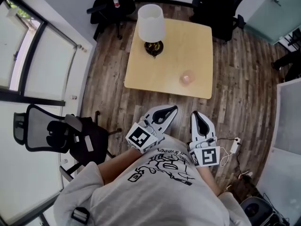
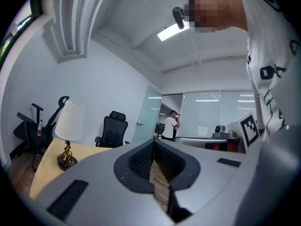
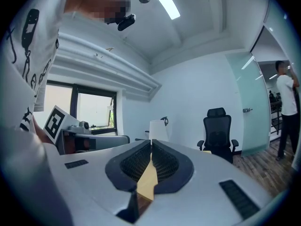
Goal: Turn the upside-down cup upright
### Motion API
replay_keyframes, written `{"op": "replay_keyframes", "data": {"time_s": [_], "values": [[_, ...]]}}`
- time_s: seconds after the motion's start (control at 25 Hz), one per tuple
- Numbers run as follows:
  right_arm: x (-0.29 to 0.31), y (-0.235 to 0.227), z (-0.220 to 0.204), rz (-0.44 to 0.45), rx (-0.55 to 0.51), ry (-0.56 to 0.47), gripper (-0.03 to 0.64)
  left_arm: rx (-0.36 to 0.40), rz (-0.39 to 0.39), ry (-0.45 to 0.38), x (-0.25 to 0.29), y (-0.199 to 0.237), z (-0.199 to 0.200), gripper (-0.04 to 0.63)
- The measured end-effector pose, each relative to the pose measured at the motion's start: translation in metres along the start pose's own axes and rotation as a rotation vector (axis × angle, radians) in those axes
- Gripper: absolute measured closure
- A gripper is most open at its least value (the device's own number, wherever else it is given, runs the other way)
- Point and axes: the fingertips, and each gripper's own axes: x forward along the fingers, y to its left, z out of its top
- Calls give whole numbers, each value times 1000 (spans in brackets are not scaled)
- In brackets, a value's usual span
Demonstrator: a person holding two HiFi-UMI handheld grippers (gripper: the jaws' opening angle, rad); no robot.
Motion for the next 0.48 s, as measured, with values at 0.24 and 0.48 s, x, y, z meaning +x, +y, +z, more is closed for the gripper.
{"op": "replay_keyframes", "data": {"time_s": [0.24, 0.48], "values": [[53, -11, 12, -12, -18, -11, 592, 8, -18, 6, 17, 47, 15, 586], [82, -18, 7, -28, -36, 21, 592, 2, -33, 31, 29, 78, 11, 588]]}}
